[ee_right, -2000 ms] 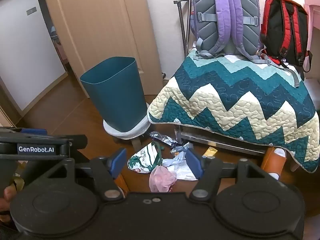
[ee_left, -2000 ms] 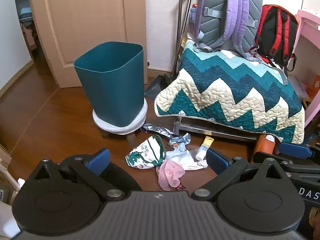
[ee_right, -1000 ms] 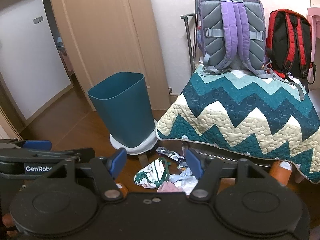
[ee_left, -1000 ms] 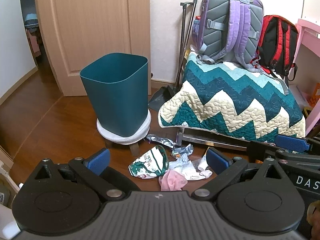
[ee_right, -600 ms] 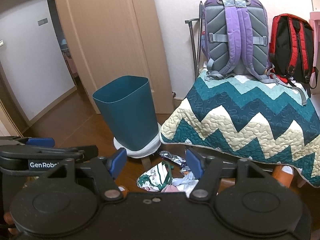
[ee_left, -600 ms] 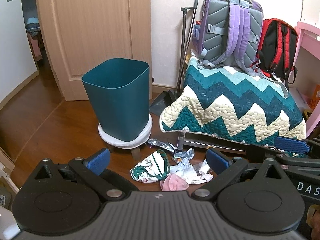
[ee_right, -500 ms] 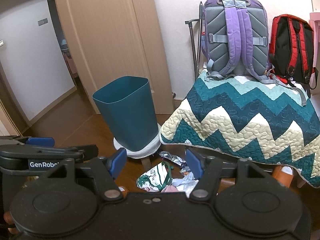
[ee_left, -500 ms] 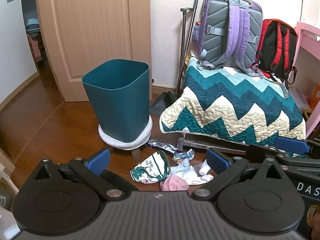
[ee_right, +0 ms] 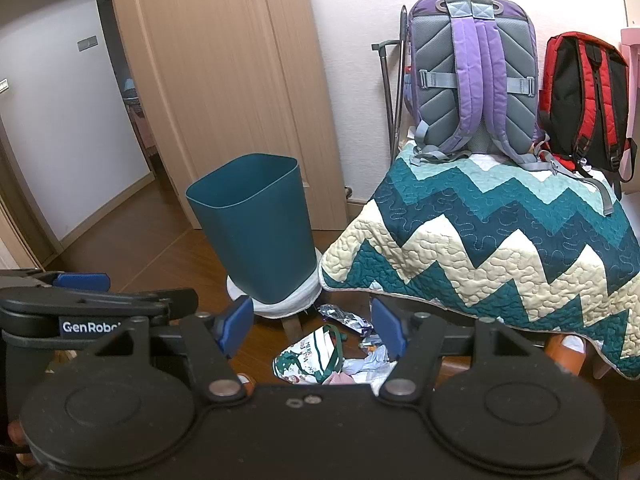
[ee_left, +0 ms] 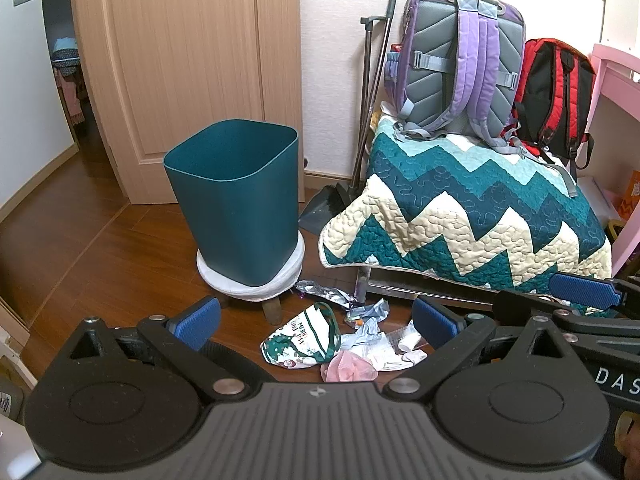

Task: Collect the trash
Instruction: 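Move both tools toward the trash pile under the quilted chair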

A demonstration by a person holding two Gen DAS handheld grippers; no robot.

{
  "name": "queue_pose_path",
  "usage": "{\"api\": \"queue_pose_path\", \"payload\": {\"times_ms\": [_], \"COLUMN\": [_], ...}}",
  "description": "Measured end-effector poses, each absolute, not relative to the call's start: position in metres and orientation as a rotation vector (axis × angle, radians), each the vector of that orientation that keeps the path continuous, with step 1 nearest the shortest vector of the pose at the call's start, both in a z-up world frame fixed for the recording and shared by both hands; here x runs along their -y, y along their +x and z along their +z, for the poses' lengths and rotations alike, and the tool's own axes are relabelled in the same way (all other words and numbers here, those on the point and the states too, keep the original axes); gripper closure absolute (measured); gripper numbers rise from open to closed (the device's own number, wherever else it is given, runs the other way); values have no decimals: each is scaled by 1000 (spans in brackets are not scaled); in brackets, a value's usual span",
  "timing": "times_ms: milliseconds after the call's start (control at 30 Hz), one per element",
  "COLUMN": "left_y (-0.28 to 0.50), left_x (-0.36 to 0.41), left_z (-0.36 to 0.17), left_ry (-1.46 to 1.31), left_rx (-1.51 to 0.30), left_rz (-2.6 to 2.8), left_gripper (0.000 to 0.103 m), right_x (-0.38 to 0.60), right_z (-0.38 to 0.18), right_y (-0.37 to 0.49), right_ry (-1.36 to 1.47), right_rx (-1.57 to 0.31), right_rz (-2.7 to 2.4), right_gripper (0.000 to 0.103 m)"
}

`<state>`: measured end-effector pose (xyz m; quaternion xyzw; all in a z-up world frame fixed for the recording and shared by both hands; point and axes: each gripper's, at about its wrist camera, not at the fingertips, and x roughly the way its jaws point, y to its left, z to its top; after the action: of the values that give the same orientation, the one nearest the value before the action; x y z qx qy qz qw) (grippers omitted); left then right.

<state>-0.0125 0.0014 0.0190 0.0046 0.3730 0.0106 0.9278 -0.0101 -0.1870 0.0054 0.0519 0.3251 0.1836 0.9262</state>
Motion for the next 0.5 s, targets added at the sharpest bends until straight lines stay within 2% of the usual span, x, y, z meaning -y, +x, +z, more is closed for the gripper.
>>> {"api": "queue_pose_path", "payload": {"times_ms": [500], "left_y": [-9], "left_x": [-1], "left_z": [13], "left_ry": [17], "left_rx": [-774], "left_rz": [9], "left_gripper": [0], "right_x": [187], "right_z": [4], "right_y": [-9], "right_ry": [112], "right_rx": [-670], "right_rz": [378], "right_gripper": [38]}}
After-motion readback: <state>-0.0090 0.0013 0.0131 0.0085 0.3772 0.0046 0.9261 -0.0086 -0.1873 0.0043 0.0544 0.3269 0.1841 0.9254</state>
